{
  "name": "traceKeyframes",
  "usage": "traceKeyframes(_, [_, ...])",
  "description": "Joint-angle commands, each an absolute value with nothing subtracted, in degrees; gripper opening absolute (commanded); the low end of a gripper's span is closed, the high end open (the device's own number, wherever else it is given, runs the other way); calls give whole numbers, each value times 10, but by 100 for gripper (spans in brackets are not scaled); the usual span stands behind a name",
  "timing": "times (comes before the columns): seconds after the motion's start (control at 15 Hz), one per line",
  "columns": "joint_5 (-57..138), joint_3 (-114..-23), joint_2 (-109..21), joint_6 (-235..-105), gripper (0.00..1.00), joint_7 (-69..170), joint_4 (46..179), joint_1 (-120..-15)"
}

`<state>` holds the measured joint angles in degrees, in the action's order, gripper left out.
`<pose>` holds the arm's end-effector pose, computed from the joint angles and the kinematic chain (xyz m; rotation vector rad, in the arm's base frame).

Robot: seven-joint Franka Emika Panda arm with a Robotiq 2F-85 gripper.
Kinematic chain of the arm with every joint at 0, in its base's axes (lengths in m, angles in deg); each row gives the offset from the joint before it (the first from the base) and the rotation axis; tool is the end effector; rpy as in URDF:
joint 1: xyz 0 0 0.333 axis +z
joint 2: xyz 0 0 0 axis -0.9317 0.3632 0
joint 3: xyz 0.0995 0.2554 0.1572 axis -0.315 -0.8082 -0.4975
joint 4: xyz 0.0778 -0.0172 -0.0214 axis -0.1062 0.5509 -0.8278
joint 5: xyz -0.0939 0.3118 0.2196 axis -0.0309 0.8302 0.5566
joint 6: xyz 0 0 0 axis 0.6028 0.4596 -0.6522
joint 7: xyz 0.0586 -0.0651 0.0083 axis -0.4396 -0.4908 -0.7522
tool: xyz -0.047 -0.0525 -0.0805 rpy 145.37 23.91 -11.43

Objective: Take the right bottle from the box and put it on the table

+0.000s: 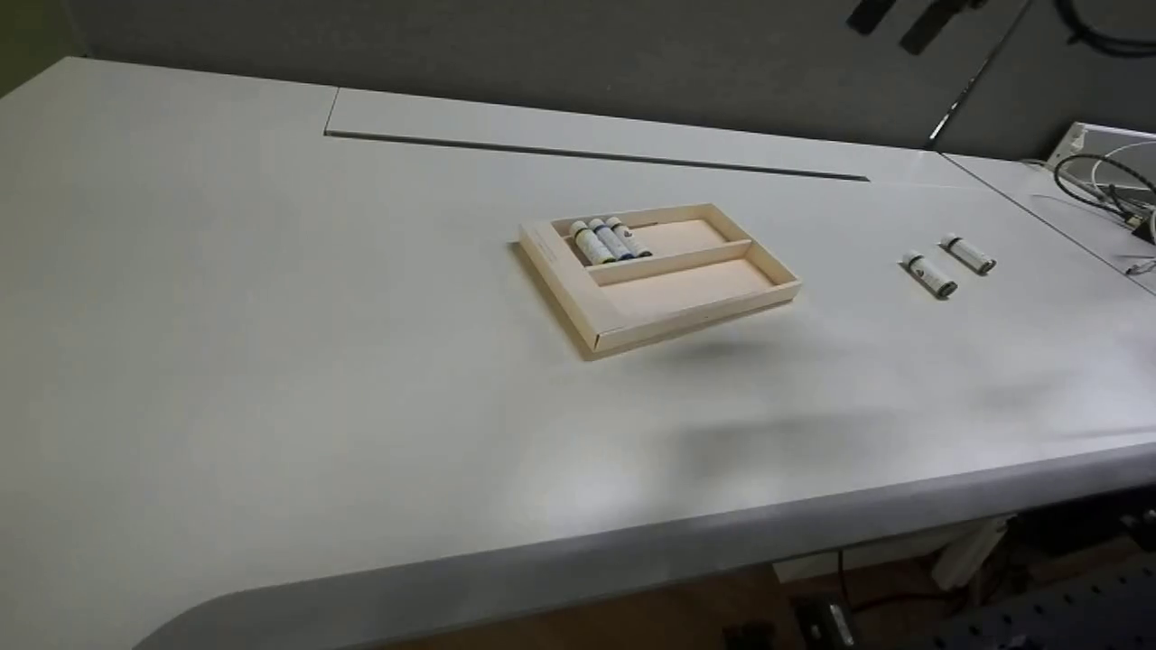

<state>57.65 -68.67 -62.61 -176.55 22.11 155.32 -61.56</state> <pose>0.5091 0.0283 0.3597 -2.9524 -0.4323 -0.2587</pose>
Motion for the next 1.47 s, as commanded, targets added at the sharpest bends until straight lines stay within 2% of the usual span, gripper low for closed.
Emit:
traceKeyframes(0.0, [572,-738,-512,-1812,100,239,1496,-616])
traceKeyframes(0.2, [536,-768,-433,-1837,100,273,1463,-619])
traceKeyframes(0.27, [553,-778,-479,-1837,100,243,1503,-635])
traceKeyframes(0.8, [550,-790,-467,-1845,100,244,1496,-646])
traceKeyframes(1.4, [514,-791,-323,-1876,100,294,1389,-650])
